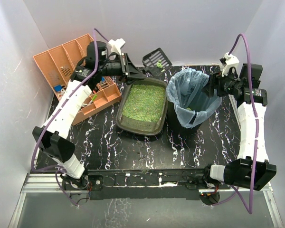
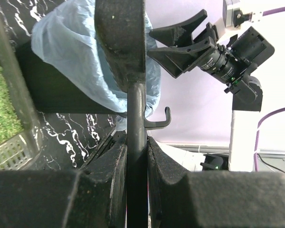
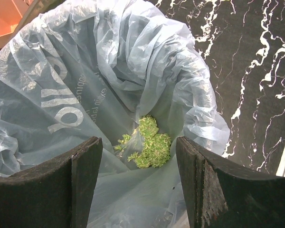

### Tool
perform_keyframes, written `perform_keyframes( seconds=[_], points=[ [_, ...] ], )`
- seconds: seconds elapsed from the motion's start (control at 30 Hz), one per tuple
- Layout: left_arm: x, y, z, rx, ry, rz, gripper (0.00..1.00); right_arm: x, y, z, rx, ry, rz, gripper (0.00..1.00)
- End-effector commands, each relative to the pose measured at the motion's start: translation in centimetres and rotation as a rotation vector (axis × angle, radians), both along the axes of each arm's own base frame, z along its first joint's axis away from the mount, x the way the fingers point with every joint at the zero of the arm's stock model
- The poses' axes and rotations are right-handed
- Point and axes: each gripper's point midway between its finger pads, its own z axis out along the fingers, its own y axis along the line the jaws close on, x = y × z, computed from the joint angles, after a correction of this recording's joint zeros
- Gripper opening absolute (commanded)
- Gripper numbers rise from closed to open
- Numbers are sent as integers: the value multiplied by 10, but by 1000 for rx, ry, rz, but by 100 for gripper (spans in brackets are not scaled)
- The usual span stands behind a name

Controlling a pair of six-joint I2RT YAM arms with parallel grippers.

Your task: Clean the litter box

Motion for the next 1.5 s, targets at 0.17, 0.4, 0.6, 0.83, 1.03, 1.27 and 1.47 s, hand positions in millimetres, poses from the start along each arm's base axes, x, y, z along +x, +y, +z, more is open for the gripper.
perform_keyframes(
  seconds=[0.17, 0.4, 0.6, 0.83, 1.03, 1.27, 1.47],
  points=[
    [-12, -51, 7, 61, -99, -65, 0, -8, -7, 34, -53, -103, -47, 69],
    [-11, -93, -19, 189, -210, -105, 0, -18, -13, 31, -85, -110, -89, 69],
    [-9, -112, -33, 303, -345, -123, 0, -28, -23, 30, -129, -109, -146, 69],
    [-4, -123, -34, 450, -551, -99, 0, -34, -42, 32, -168, -114, -260, 69],
    [-7, -135, -52, 610, -714, -152, 0, -33, -52, 33, -163, -113, -310, 69],
    [-12, -142, -62, 779, -913, -159, 0, -33, -71, 31, -176, -102, -413, 69],
    [-19, -146, -59, 902, -1091, -127, 0, -33, -82, 31, -174, -97, -469, 69]
  ],
)
